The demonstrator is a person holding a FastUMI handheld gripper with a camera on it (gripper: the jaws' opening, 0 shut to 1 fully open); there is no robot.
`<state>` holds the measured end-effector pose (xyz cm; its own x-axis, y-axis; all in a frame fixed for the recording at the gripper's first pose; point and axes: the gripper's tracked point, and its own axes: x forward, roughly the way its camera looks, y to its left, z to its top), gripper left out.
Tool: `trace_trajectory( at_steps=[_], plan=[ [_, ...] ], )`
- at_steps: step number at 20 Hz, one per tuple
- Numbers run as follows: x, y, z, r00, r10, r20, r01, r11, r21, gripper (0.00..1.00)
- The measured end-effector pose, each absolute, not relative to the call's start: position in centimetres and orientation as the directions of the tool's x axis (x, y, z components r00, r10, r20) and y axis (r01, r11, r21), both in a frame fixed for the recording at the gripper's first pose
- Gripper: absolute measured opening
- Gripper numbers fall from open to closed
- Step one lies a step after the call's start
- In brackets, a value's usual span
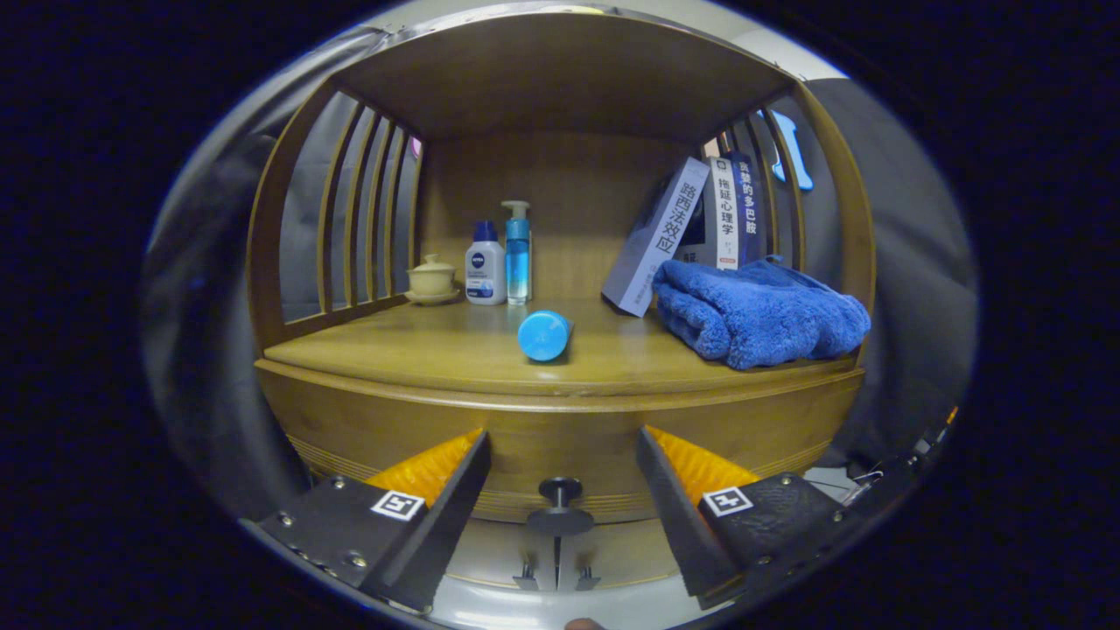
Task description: Pull open the drawer, take out the items inside it, and place them on the countertop above the cabinet.
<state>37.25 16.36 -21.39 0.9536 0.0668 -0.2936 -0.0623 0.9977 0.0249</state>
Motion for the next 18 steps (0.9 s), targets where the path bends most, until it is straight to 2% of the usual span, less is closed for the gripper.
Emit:
trace_trajectory(
  at_steps=[6,11,15,18],
  plan=[
    [36.7,10.8,-14.6,0.978,0.114,-0.176,-0.107,0.993,0.049,1.0],
    [35.9,1.0,-8.1,0.996,0.064,-0.067,-0.059,0.996,0.061,0.99],
    [34.0,-7.1,-2.3,0.998,0.023,0.062,-0.024,1.0,0.012,0.99],
    [30.5,-10.6,0.0,0.982,0.059,0.178,-0.059,0.998,-0.003,0.99]
  ],
)
